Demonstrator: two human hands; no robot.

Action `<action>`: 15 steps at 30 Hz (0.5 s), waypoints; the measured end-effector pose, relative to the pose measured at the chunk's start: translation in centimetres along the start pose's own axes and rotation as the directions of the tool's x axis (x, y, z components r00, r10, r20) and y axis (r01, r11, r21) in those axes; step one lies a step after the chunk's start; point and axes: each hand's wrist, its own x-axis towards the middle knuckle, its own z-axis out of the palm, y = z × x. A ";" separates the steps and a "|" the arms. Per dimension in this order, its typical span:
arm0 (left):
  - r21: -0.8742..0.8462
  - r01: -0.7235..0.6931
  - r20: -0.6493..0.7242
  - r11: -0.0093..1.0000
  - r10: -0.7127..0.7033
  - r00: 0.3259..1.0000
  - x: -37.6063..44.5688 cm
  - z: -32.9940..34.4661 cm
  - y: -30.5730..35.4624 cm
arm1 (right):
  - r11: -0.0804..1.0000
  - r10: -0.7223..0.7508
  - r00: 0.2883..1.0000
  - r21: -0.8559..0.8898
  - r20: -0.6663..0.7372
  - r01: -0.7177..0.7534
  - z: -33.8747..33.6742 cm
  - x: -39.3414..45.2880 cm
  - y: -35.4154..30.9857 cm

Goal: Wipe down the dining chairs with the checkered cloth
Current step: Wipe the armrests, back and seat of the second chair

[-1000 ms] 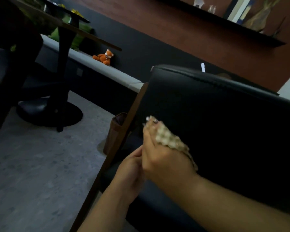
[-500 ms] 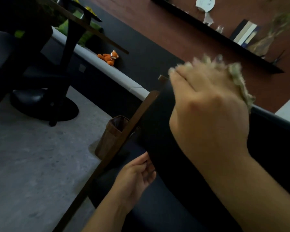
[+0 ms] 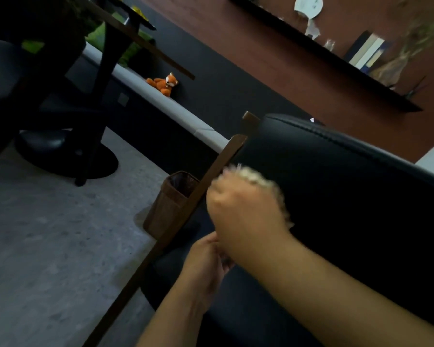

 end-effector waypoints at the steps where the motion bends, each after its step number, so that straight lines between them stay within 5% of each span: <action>1: -0.008 0.016 -0.005 1.000 -0.016 1.000 0.0 0.3 0.1 | 0.997 0.053 0.988 -0.045 -0.142 -0.060 -1.3 0.7 0.8; 2: -0.021 0.028 -0.014 0.999 -0.029 0.999 0.1 0.5 0.2 | 0.984 0.123 0.947 -0.085 -0.298 -0.155 -2.7 1.3 1.6; 4: -0.082 0.044 -0.029 0.996 -0.046 0.999 0.2 0.7 0.2 | 0.949 0.231 0.903 -0.122 -0.362 -0.291 -4.4 2.7 3.0; 8: -0.117 0.066 -0.067 0.991 -0.074 0.995 0.2 0.7 0.1 | 0.938 0.232 0.967 -0.238 -0.104 -0.251 -2.9 5.3 3.1; 15: -0.006 0.021 -0.023 1.000 -0.021 1.000 -1.1 0.6 0.4 | 0.960 0.023 0.997 -0.278 0.078 -0.001 2.9 8.0 0.0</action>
